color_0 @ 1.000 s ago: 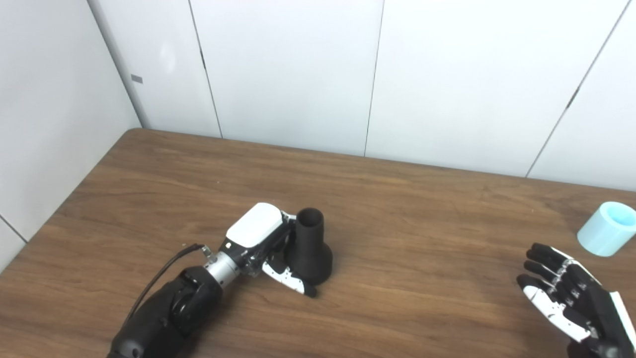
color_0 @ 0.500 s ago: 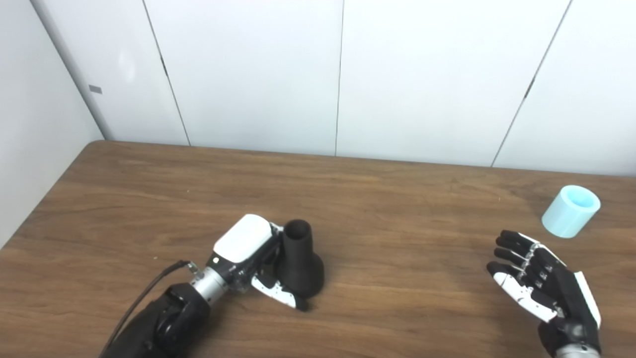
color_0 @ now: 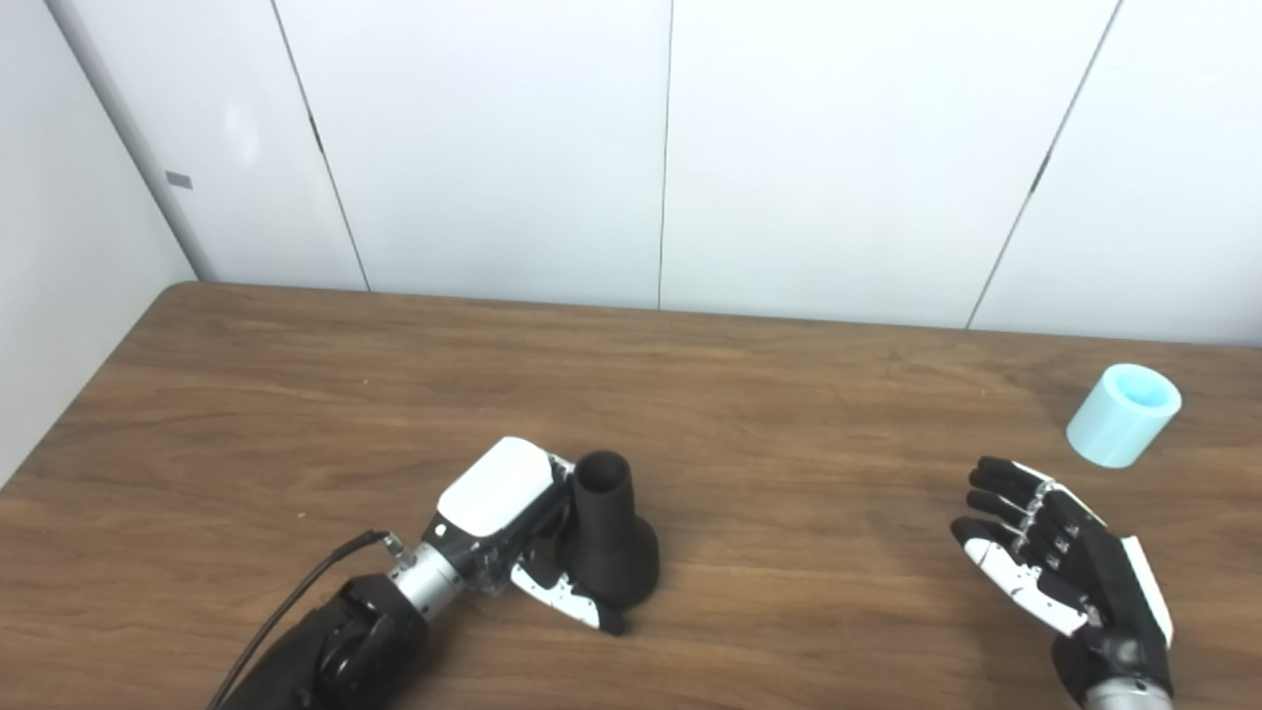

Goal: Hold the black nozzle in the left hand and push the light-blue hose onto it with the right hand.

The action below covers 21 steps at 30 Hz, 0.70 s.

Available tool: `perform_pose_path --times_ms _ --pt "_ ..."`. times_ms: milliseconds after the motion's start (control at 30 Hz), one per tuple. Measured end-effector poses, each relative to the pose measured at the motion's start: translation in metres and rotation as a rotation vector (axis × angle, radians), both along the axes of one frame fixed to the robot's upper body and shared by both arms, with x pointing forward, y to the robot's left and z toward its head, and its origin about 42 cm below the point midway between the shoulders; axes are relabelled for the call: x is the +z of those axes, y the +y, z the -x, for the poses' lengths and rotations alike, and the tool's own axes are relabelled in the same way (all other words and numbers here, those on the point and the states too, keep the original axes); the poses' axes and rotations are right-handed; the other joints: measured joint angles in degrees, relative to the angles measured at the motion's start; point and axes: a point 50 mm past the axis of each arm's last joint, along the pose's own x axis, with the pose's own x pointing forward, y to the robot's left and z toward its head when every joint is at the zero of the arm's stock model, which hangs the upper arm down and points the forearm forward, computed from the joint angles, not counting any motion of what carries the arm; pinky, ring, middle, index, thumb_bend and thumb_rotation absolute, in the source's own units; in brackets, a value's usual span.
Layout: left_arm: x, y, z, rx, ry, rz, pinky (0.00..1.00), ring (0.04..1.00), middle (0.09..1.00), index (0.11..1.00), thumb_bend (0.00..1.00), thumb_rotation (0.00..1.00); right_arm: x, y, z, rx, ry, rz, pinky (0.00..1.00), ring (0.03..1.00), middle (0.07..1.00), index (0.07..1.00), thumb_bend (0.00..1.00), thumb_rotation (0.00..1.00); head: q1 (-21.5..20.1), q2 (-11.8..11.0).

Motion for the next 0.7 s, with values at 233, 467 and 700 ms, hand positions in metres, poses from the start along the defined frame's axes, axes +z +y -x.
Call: perform_pose_path --times_ms 233,467,700 --pt "-0.004 -0.009 0.004 -0.030 0.003 0.004 0.33 0.416 0.476 0.498 0.52 0.00 0.000 0.002 0.000 -0.001 0.000 -0.005 0.67 0.732 0.728 0.684 0.27 0.00 0.0 0.0" --pt "-0.004 -0.014 0.007 -0.068 -0.010 -0.006 0.31 0.418 0.480 0.492 0.52 0.00 -0.001 0.004 0.000 0.001 0.001 0.005 0.66 0.732 0.729 0.685 0.28 0.01 0.0 0.2" --pt "-0.005 -0.025 0.011 -0.111 -0.014 -0.005 0.31 0.406 0.480 0.490 0.52 0.00 -0.001 0.007 -0.001 -0.006 -0.002 -0.021 0.69 0.740 0.736 0.697 0.27 0.00 0.2 0.8"
